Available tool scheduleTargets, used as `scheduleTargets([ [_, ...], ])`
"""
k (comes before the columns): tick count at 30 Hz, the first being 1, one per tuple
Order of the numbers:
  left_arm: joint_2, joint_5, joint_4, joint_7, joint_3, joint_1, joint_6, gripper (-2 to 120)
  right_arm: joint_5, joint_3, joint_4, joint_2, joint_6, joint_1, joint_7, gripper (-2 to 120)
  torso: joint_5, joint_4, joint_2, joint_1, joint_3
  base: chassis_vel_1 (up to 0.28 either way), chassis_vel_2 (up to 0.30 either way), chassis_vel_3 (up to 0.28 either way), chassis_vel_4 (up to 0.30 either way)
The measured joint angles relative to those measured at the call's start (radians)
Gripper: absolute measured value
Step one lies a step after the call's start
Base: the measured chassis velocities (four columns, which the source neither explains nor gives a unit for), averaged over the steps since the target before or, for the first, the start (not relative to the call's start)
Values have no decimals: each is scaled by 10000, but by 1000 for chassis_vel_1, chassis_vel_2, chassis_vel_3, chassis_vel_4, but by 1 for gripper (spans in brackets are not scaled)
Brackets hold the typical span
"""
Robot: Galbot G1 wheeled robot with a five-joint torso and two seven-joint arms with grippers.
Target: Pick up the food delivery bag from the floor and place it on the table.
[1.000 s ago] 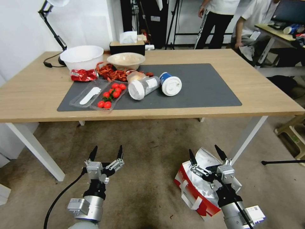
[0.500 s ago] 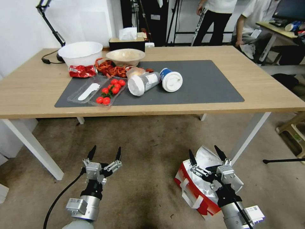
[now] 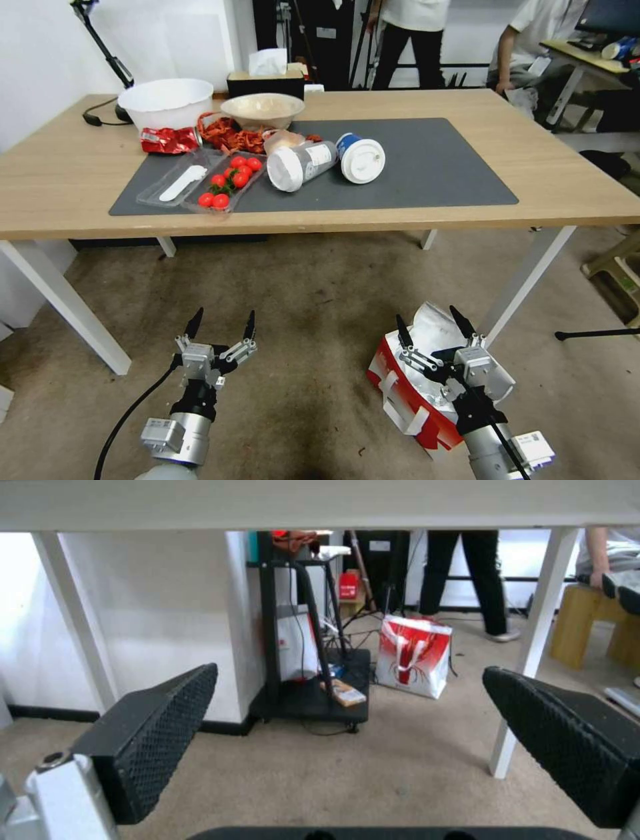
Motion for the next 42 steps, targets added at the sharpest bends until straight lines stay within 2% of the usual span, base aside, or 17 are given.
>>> scheduleTargets([
  [42, -191, -237, 62, -52, 31, 100, -75, 100, 13, 32, -34, -47, 7, -31, -63, 100, 0, 0, -1609, -537, -1074, 0, 0, 0, 0],
])
